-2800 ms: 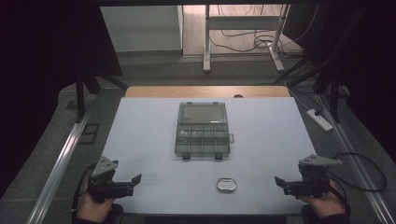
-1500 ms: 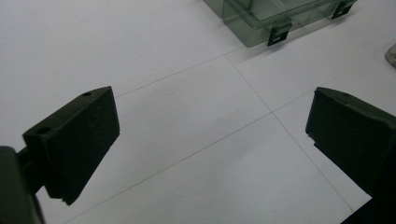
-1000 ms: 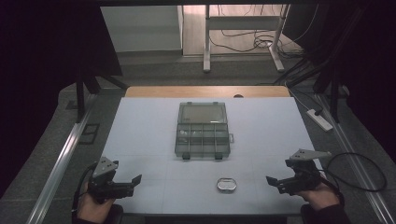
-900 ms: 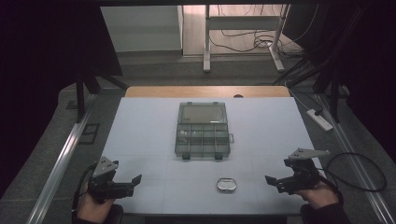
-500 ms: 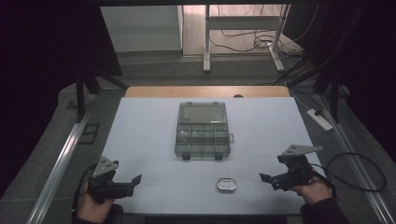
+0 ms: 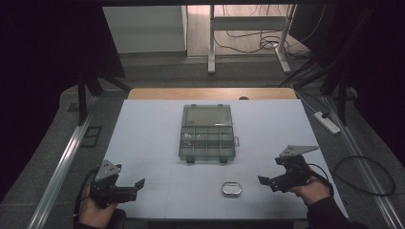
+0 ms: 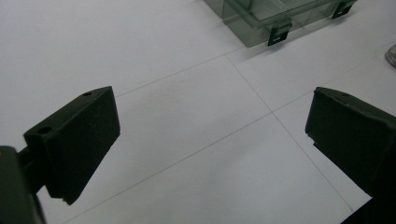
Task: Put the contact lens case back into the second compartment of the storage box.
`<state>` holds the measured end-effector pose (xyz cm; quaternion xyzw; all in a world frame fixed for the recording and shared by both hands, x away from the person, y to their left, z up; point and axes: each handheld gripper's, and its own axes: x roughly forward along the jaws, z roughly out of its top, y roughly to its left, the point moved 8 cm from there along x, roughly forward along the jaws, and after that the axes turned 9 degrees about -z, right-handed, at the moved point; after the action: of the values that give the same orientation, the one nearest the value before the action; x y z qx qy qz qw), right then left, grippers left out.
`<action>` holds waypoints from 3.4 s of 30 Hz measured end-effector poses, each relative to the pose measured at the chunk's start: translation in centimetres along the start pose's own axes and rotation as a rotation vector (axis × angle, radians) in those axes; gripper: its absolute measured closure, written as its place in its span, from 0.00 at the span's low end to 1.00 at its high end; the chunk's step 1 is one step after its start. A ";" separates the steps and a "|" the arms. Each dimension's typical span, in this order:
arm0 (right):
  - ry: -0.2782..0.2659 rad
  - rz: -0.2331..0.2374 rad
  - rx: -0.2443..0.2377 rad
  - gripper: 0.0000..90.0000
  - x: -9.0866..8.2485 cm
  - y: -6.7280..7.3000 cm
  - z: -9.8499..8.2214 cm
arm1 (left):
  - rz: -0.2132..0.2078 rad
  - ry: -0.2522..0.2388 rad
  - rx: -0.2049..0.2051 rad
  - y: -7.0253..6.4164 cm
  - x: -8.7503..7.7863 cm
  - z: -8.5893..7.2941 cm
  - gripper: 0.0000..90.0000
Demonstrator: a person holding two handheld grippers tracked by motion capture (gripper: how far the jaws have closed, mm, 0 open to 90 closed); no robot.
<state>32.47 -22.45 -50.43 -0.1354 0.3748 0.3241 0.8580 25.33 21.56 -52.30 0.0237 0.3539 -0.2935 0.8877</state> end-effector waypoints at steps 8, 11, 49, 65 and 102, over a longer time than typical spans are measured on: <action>0.018 0.014 -0.015 0.00 1.0 0.8 0.5 | 0.001 0.000 -0.001 0.0 0.0 0.0 0.03; 0.021 0.016 -0.017 0.00 1.2 1.0 0.6 | 0.001 -0.001 0.000 0.0 0.0 0.0 0.03; 0.180 0.055 -0.150 0.00 5.4 5.6 1.0 | -0.001 -0.003 -0.004 0.1 0.0 0.0 0.03; 0.257 0.079 -0.208 0.00 7.3 7.5 0.5 | -0.003 -0.003 -0.004 0.1 0.0 0.0 0.03; 0.333 0.035 -0.385 0.13 9.8 8.4 -1.7 | -0.007 -0.003 -0.005 0.0 0.0 0.0 0.03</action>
<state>30.97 -12.49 -58.62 -0.3412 0.4445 0.3777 0.7372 25.34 21.61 -52.30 0.0200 0.3533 -0.2959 0.8873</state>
